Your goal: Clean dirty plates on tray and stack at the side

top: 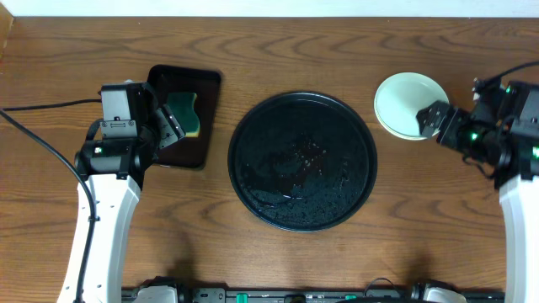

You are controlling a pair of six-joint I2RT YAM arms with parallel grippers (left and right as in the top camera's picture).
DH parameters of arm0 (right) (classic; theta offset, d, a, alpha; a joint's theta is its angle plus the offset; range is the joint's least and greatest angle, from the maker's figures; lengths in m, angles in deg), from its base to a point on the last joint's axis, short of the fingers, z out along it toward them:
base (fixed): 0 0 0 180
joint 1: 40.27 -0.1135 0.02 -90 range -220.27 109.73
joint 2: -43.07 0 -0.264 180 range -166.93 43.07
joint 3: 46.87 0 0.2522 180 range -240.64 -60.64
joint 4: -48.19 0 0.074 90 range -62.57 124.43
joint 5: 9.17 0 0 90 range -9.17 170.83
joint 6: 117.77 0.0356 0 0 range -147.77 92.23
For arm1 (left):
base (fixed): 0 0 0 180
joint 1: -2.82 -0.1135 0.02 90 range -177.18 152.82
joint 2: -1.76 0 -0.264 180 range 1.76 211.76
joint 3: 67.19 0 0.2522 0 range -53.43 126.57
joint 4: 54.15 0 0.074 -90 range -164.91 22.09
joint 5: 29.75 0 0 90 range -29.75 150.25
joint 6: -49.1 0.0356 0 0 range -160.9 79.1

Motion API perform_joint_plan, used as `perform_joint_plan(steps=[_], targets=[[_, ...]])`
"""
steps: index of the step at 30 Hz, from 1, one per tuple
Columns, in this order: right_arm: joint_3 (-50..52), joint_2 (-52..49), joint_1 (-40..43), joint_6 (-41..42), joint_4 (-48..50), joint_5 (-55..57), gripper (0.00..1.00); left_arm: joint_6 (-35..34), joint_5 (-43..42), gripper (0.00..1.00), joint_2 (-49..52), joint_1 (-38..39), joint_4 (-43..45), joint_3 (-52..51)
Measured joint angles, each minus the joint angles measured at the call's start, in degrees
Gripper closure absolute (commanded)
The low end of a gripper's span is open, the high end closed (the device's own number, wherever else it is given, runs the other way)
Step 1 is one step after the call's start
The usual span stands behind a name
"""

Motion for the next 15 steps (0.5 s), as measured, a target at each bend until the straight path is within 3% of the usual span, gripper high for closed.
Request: perform_joint_plan(steps=[9, 15], targets=[[13.29, 18.73, -7.26, 0.02, 1.57, 0.72, 0.01, 0.0, -0.02, 0.21, 0.0, 0.0, 0.0, 0.0], [19.96, 23.41, -9.25, 6.14, 0.5, -0.46, 0.01, 0.0, -0.02, 0.21, 0.0, 0.0, -0.02, 0.0]])
